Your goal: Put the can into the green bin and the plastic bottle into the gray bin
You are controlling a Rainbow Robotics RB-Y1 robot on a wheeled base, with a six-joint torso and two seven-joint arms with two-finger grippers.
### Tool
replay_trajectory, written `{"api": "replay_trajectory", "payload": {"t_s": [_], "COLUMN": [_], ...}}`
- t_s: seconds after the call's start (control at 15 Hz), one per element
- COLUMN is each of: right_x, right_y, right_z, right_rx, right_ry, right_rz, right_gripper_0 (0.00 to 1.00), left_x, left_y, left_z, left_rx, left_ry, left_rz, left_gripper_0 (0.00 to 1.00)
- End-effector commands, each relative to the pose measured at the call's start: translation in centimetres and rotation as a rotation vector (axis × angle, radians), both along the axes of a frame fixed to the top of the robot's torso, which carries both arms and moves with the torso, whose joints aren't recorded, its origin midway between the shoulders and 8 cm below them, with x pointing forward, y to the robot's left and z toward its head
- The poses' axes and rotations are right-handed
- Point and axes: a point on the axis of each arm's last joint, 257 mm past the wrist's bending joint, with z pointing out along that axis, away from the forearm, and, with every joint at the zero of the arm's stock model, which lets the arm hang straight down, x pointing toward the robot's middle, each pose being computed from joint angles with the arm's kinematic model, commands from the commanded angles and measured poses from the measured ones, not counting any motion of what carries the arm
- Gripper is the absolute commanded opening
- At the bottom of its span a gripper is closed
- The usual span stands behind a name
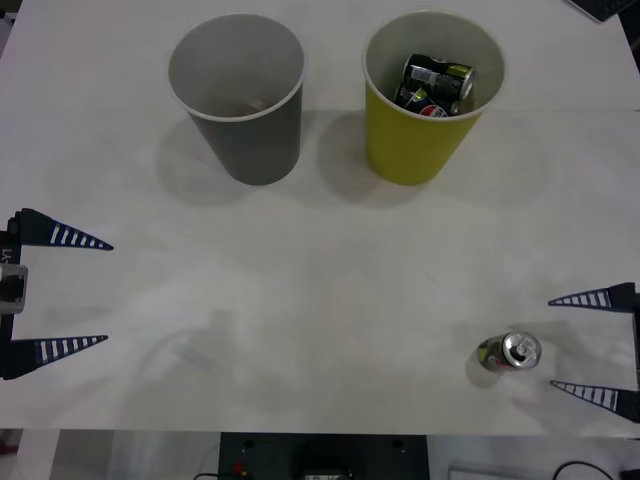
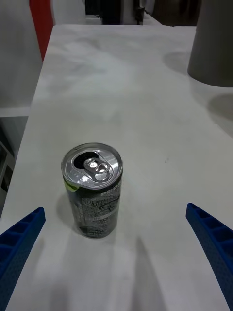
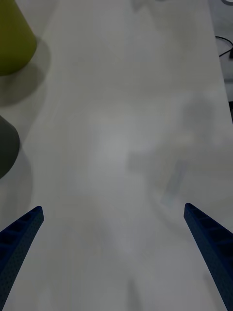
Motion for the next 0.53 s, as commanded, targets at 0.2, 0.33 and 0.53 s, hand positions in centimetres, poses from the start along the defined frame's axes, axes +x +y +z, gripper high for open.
{"api": "replay_trajectory", "payload": {"t_s": [0.2,0.33,0.53], "right_x": [-0.1,-0.2,-0.2], "right_y": [1.8,2.5,3.6], "right_z": [-1.8,-2.2,-3.0], "right_rx": [0.082,0.108,0.147], "right_ry": [0.015,0.02,0.027], "right_rz": [-0.041,-0.052,-0.071], "right_gripper_0": [1.0,1.0,1.0], "left_x": [0.0,0.0,0.0], "left_y": [0.0,0.0,0.0], "left_z": [0.0,0.0,0.0], "left_rx": [0.0,0.0,0.0], "left_ry": [0.0,0.0,0.0], "left_rz": [0.0,0.0,0.0], "left_gripper_0": [1.0,1.0,1.0]}}
